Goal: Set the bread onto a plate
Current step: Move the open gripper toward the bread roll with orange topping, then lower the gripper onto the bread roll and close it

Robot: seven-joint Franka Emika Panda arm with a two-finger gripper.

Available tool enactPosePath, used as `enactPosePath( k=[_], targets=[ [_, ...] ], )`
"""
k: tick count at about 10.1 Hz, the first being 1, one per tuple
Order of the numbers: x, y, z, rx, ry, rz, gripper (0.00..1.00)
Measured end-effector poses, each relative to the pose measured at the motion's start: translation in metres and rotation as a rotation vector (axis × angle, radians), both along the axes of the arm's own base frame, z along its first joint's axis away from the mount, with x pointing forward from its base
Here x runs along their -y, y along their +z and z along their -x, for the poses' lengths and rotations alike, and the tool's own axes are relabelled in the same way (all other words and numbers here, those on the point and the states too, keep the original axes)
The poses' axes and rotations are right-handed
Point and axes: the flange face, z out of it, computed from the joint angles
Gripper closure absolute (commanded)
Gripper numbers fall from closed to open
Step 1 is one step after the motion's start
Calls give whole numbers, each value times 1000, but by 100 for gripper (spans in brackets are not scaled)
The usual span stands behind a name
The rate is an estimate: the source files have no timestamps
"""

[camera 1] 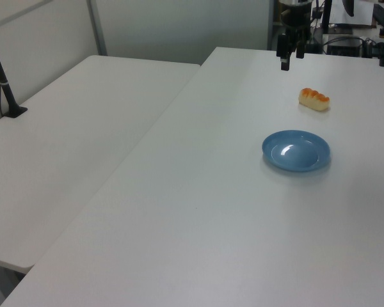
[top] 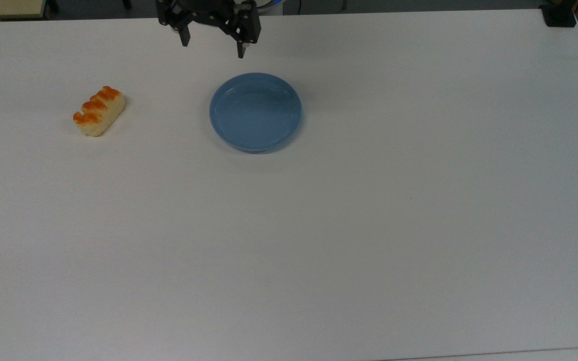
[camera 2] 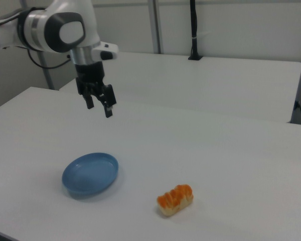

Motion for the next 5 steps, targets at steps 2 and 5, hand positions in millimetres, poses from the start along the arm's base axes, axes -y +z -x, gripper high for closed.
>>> enactPosePath(
  k=[2, 5],
  targets=[
    [51, -14, -4, -8, -41, 1, 0],
    [128, -62, -14, 18, -140, 25, 0]
  ],
)
